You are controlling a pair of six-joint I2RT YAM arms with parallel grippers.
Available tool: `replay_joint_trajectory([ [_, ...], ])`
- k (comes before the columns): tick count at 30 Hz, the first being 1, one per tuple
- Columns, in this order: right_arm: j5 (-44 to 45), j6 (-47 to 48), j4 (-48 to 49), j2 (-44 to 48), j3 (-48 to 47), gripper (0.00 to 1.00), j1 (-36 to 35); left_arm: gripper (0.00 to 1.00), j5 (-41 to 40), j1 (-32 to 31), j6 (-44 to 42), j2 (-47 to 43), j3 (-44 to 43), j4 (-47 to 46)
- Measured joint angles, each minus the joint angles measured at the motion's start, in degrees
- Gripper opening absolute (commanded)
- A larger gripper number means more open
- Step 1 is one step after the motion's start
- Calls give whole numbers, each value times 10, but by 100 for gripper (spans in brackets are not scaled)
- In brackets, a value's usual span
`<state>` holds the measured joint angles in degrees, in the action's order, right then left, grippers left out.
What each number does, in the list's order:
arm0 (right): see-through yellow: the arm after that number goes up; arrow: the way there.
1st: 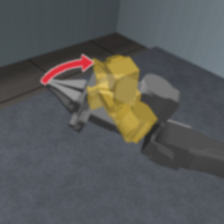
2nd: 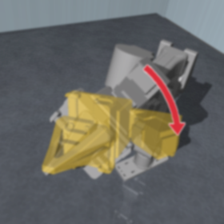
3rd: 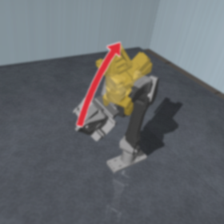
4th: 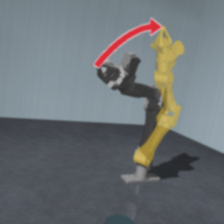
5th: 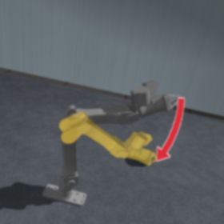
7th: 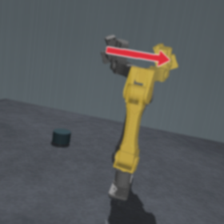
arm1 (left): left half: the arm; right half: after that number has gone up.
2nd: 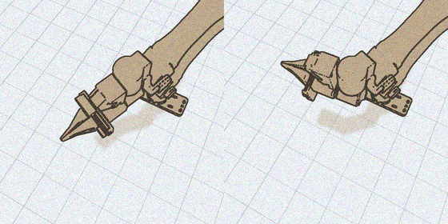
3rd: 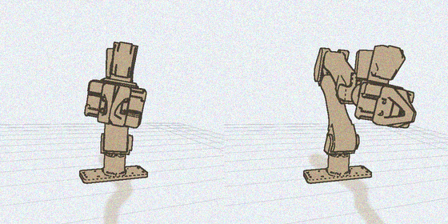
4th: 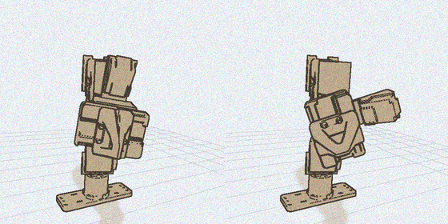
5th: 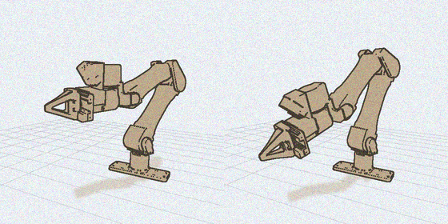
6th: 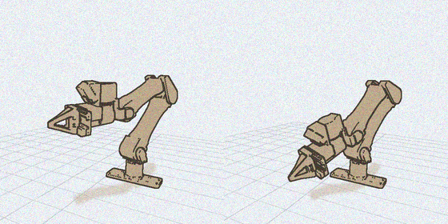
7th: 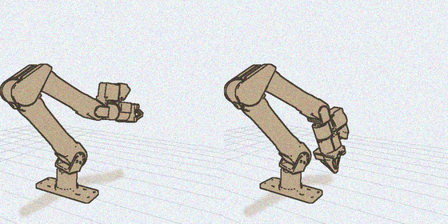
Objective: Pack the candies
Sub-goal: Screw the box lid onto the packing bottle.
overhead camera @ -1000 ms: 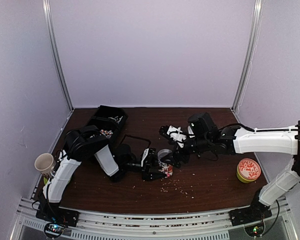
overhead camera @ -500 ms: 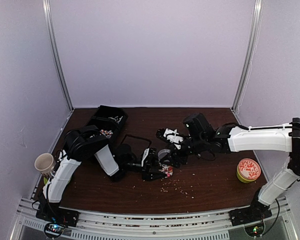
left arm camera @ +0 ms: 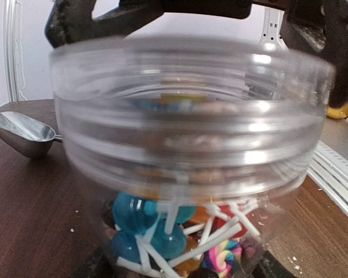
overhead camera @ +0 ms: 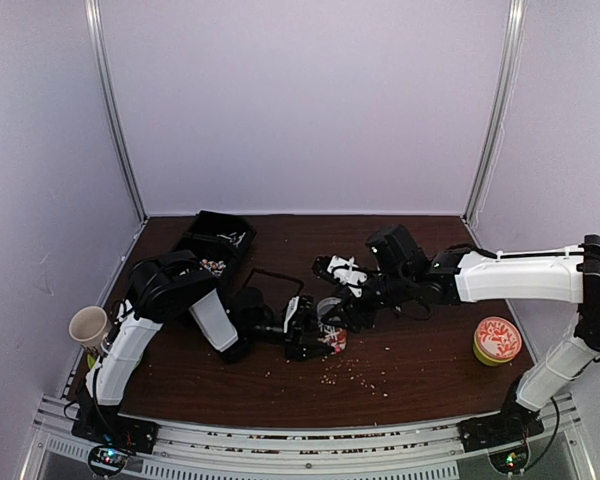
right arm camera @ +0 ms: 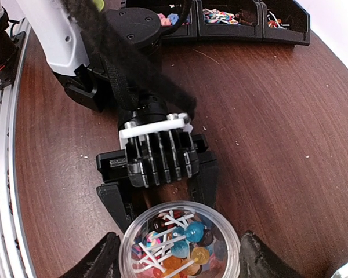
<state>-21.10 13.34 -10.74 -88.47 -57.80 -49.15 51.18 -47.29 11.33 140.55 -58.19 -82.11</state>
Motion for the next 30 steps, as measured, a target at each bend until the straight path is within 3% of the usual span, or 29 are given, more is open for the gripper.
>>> replay_joint_trajectory([
  [18, 61, -78, 5, -4, 0, 43, 0, 56, -96, -7, -23, -13, 26, 7],
  [26, 97, -124, 11, -5, 0, 44, -6, 57, -115, -8, -25, -14, 29, 3],
  [30, 122, -149, 17, -8, 0, 49, -13, 57, -127, -8, -28, -16, 31, 4],
])
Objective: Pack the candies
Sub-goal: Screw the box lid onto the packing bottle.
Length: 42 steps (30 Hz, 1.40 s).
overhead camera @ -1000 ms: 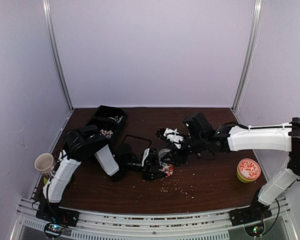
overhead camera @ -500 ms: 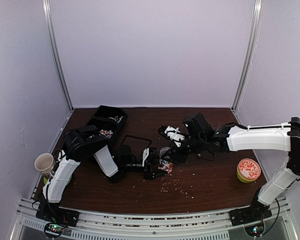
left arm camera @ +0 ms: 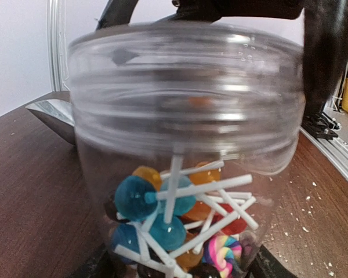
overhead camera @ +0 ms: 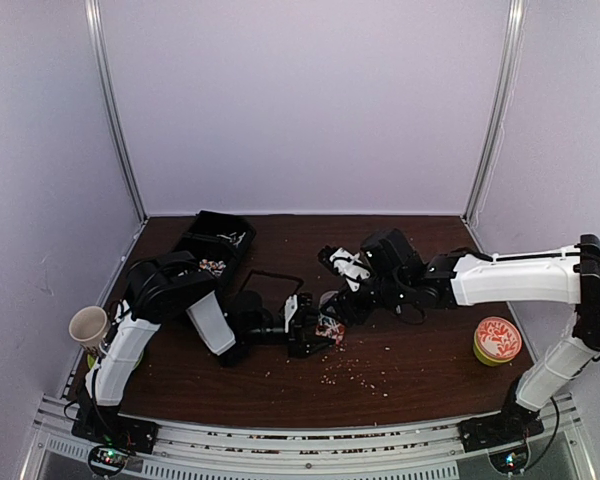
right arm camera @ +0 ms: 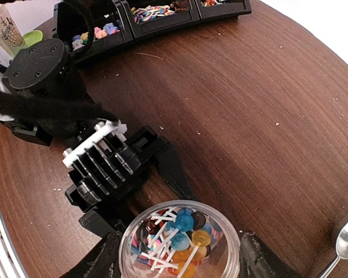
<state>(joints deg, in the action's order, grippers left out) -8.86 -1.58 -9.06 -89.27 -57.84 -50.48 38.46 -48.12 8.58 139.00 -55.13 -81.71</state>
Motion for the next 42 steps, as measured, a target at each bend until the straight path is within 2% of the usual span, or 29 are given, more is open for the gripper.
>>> replay_joint_trajectory([
  [8, 37, -28, -5, -5, -8, 69, -9, 57, -12, 0, -8, -4, 1, 6],
  [15, 33, 0, -13, 19, -8, 88, -7, 57, -5, 1, -15, -3, 3, 6],
  [17, 23, 17, -15, 39, -8, 99, -3, 58, 2, 2, -15, -3, 3, 5],
  [23, -39, 91, -23, 85, -7, 100, 9, 58, 56, 4, -10, -2, 1, 5],
  [30, -96, 180, -57, 92, 3, 100, 10, 59, 134, 5, 26, 10, -23, 3],
  [42, -152, 222, -91, 44, 2, 97, 11, 58, 184, 5, 49, 16, -35, -4],
])
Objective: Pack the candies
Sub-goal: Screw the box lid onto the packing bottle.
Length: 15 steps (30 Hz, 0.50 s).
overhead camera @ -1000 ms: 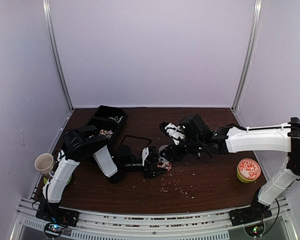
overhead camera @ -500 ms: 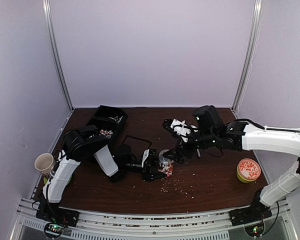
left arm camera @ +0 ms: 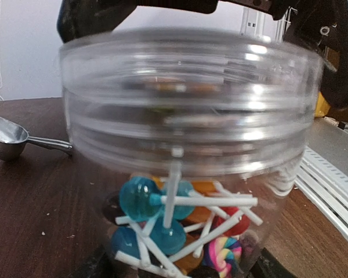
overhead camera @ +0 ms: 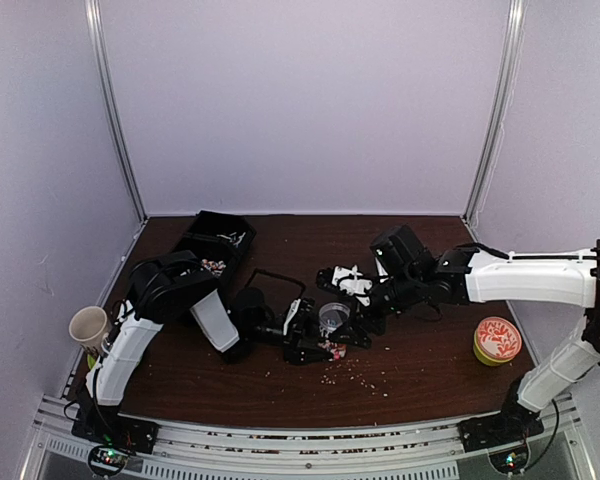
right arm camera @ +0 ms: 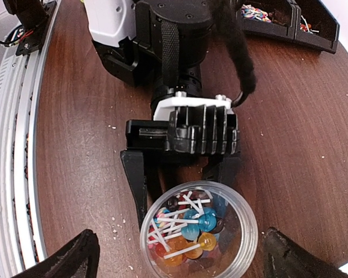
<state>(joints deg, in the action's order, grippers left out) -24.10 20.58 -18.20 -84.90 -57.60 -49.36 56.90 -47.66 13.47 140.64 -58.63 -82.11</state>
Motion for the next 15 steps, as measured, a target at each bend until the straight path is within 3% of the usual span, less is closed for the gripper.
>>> replay_joint_trajectory([
  [6, -8, -10, 1, -11, -2, 93, 13, 58, 5, 0, 2, 1, 0, -3],
  [15, -34, -25, 4, -33, -19, 80, 28, 58, 5, 0, 2, 1, -1, -3],
])
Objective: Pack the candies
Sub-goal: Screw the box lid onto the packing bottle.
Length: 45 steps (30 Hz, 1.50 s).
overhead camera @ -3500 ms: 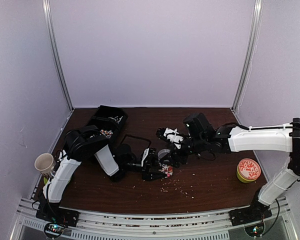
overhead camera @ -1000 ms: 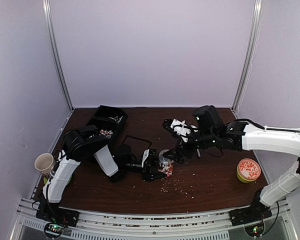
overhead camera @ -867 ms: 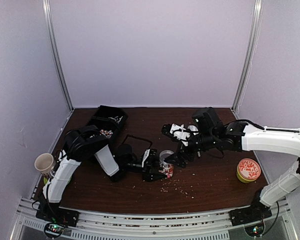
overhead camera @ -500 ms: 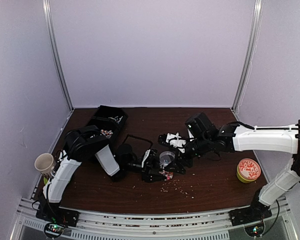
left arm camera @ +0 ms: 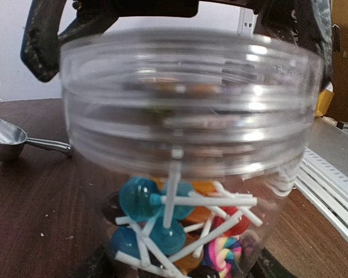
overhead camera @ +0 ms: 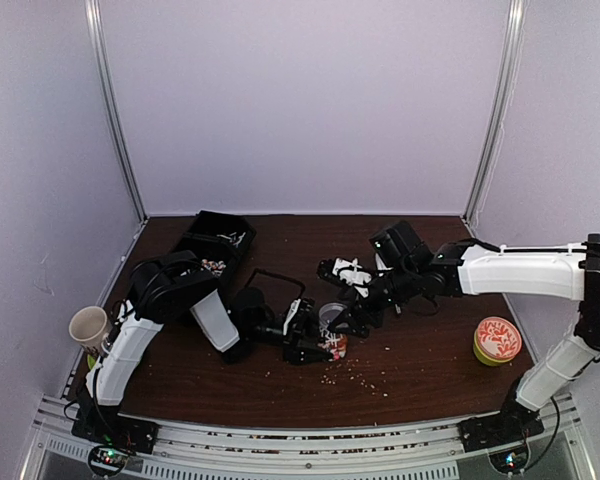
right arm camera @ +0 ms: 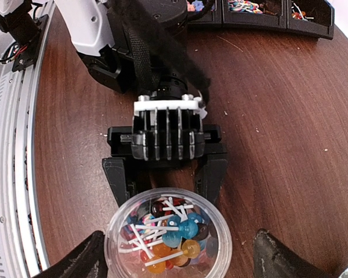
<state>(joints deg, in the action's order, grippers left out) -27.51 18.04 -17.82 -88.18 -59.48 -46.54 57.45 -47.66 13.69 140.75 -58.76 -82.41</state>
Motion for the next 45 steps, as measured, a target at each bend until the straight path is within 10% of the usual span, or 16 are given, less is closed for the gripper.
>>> replay_joint_trajectory([
  [13, -14, -13, 6, -9, -5, 54, 0, 58, -24, 1, -6, 0, -1, 2],
  [45, 145, -146, 58, -5, 18, 53, -39, 59, -99, 1, -52, -13, 14, 37],
])
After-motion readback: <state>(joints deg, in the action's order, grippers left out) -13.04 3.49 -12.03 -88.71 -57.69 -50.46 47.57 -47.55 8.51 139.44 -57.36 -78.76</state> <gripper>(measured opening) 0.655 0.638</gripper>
